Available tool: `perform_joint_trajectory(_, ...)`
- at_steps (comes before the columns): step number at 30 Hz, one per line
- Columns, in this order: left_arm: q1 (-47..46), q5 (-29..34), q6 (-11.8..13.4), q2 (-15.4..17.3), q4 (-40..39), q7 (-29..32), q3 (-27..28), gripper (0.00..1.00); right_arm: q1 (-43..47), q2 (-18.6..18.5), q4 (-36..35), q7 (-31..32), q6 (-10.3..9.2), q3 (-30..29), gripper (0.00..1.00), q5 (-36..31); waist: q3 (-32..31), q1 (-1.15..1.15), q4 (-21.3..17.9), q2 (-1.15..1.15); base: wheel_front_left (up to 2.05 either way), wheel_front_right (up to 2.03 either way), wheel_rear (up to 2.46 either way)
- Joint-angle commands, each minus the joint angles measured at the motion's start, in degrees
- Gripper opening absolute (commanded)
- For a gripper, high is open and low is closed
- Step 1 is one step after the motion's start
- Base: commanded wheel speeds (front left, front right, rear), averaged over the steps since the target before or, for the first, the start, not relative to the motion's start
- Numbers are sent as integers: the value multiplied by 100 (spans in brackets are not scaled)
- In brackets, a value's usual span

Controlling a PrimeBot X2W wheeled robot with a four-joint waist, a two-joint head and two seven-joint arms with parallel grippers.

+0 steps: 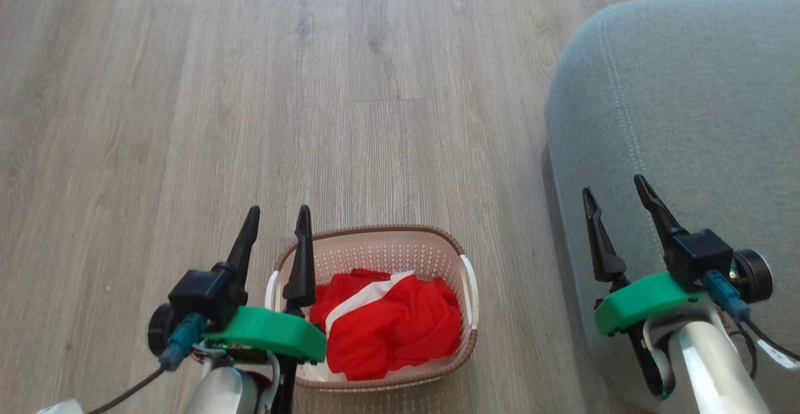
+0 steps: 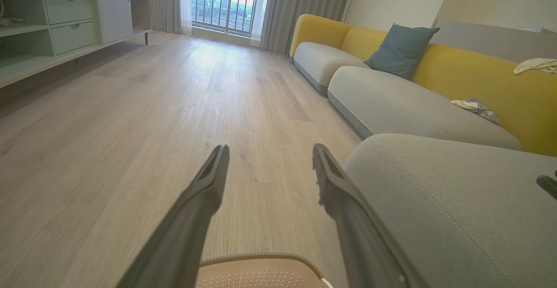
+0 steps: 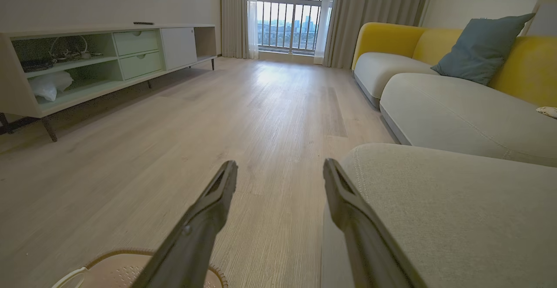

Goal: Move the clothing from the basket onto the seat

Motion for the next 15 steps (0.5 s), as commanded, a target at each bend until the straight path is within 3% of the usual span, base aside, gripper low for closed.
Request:
perform_joint_trajectory(1,-174,-3,-65,43,-161,-72,223,100,-247,3,-137,-52,0,130,100,19,5,0,-3,0,0,0,0)
perform_joint_trajectory(15,-182,-48,-108,43,-142,-72,220,100,-274,-22,-44,-52,0,148,100,-4,12,0,8,0,0,0,0)
